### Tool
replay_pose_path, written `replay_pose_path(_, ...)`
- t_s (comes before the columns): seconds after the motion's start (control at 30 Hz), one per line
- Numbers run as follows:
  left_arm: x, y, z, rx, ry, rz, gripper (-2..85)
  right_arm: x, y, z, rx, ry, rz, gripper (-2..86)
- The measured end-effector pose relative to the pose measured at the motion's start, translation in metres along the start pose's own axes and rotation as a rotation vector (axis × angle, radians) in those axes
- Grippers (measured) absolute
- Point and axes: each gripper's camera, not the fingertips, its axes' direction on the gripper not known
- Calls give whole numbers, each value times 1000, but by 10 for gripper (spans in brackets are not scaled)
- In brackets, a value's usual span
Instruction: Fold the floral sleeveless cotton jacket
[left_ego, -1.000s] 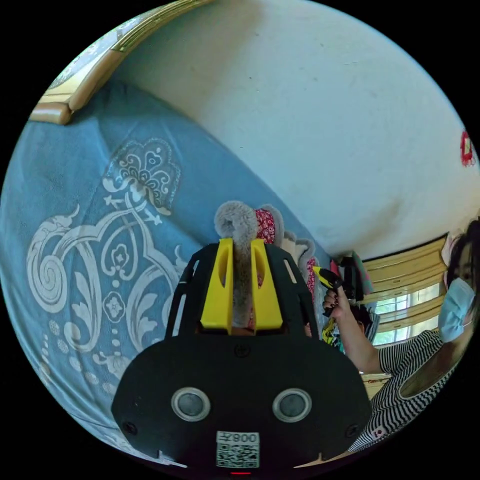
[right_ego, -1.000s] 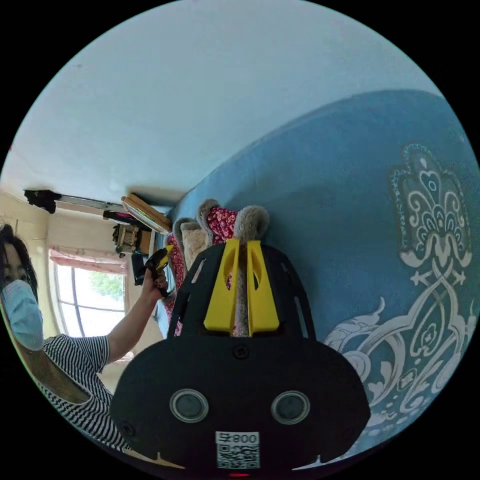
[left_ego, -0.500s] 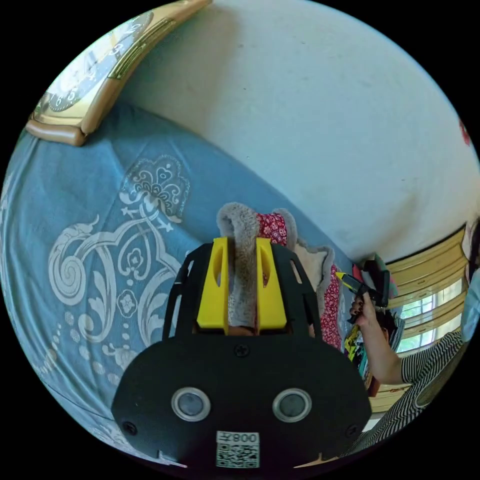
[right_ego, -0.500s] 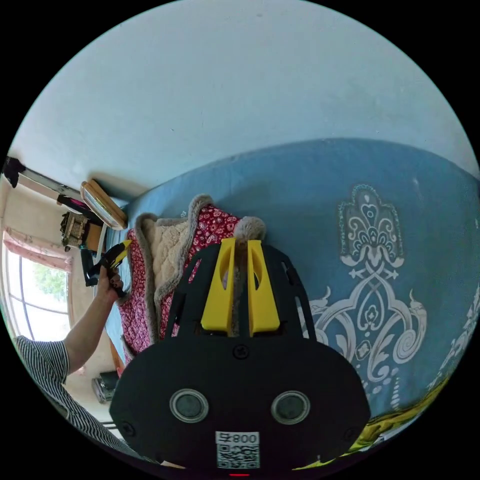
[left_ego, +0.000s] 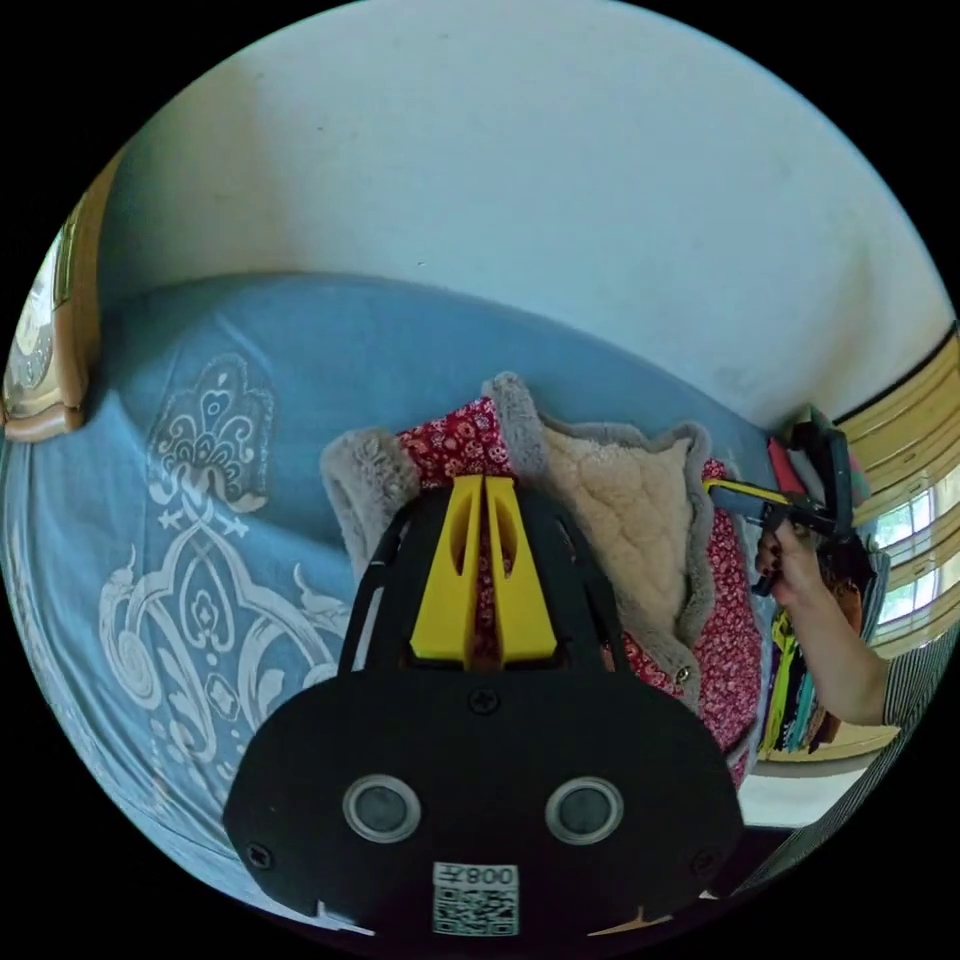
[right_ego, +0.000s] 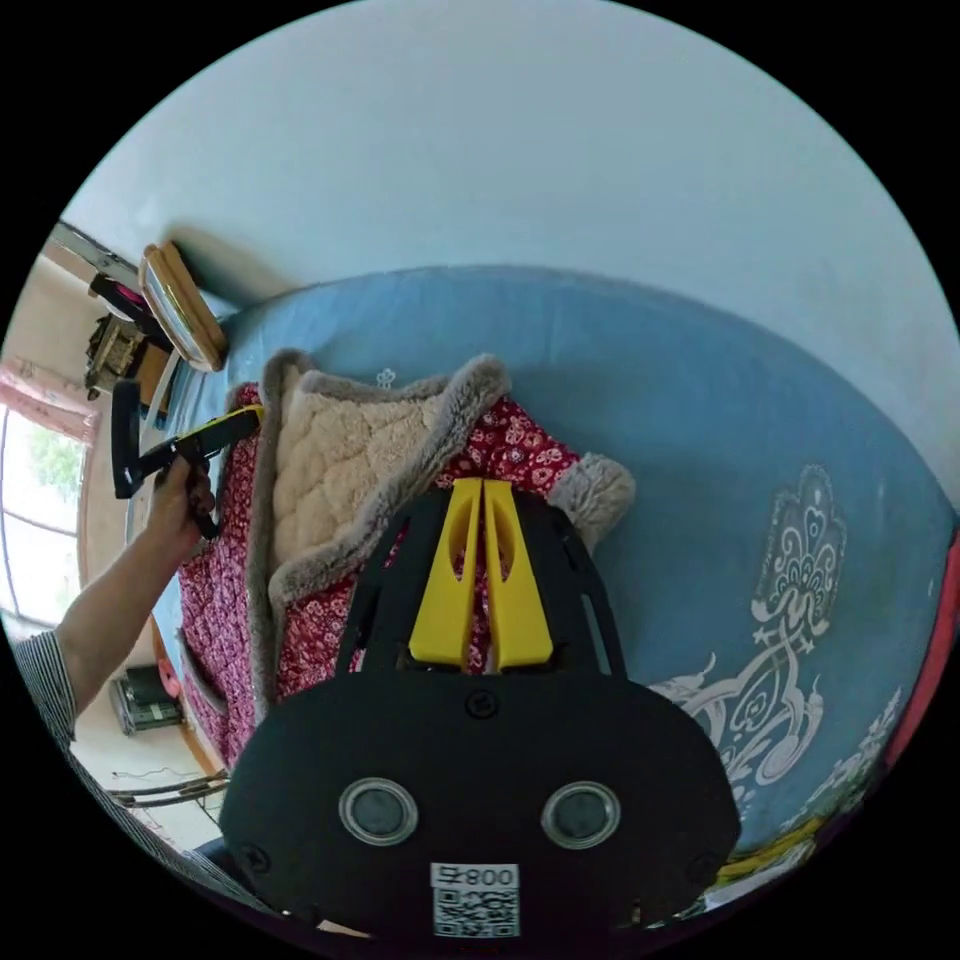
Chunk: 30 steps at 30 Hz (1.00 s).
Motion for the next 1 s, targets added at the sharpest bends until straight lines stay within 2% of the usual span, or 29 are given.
replay_pose_path(0.1, 8, 20, -21, 48, 22, 16, 6, 1, 10, -10, 7, -73, 15, -1)
replay_pose_path(0.2, 23, 61, -51, 126, 94, 67, 4, -17, 40, -44, 114, -104, -19, 0)
replay_pose_path(0.27, 32, 89, -59, 133, 65, 65, 3, -41, 72, -53, 123, -160, -73, 0)
replay_pose_path(0.33, 37, 111, -49, 57, 28, 61, 2, -61, 90, -33, 29, -171, -108, 1)
replay_pose_path(0.4, 32, 126, -16, -127, -36, 44, 2, -74, 99, 3, -109, -152, -126, 1)
replay_pose_path(0.5, 20, 130, -22, -86, 91, -31, 3, -74, 99, 22, -124, -202, -81, 1)
replay_pose_path(0.6, 28, 150, -55, 21, 51, -27, 4, -84, 105, 8, -106, -207, -99, 1)
replay_pose_path(0.73, 40, 195, -70, -10, 49, -51, 8, -120, 141, -8, -128, -265, -177, 1)
replay_pose_path(0.83, 42, 229, -72, -34, -80, -112, 21, -155, 176, 8, -235, -321, -220, 1)
replay_pose_path(0.93, 38, 238, -71, 14, -50, -148, 51, -184, 203, 33, -335, -320, -252, 1)
replay_pose_path(1.0, 44, 233, -65, 0, -92, -88, 60, -195, 212, 43, -362, -327, -248, 1)
